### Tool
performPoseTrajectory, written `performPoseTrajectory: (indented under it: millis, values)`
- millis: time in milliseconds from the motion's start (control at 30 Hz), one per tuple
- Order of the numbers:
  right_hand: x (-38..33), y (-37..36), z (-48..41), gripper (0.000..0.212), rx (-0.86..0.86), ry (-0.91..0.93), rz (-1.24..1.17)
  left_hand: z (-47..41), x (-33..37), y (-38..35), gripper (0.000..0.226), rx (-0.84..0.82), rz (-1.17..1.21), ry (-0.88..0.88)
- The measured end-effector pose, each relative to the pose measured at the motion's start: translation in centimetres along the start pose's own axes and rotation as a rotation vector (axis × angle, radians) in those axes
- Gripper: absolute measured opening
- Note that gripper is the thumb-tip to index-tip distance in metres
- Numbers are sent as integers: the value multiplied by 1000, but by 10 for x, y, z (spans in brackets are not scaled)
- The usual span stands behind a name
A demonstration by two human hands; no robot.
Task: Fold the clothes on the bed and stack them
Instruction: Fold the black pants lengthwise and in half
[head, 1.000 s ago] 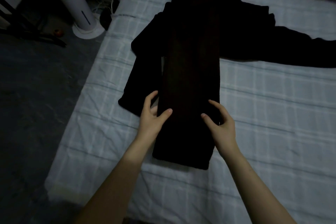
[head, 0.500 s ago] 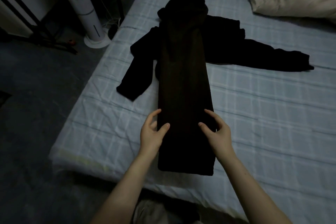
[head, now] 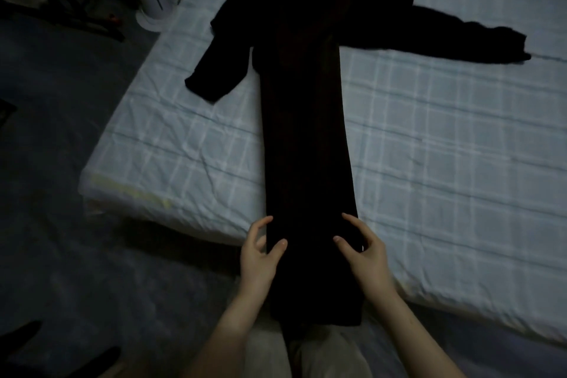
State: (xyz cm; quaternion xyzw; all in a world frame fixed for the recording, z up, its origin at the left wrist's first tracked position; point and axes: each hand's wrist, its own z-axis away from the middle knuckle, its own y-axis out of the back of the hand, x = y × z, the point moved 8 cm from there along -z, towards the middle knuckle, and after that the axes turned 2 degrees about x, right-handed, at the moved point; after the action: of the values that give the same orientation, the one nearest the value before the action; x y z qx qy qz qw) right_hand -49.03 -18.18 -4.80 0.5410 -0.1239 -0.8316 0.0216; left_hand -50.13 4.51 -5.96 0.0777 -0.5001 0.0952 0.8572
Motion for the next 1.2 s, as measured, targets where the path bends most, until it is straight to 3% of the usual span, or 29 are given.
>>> performPoseTrajectory:
  millis: [233,367,500,700,833,1033,1200]
  values:
    - [43,3,-11,41,-16,-38,125,-20,-60,-12,48,-104,-135,92]
    - [37,5,-32,53,-18,-36,532,-46,-57,-11,53,-200,-364,103]
    - [-5,-11,-74,58,64,143,701,-113,-6,2,56,-111,-631,-104]
    - [-64,-91,-195,58,60,378,735,-249,82,-27,70,-112,-637,-362]
    - [-81,-130,-284,58,118,503,867,-329,115,-56,81,-58,-774,-586]
    - [-35,-147,-341,59,196,450,1145,-383,82,-76,73,-9,-1041,-718]
    - [-33,-146,-343,59,236,476,1129,-382,84,-73,67,-9,-946,-741]
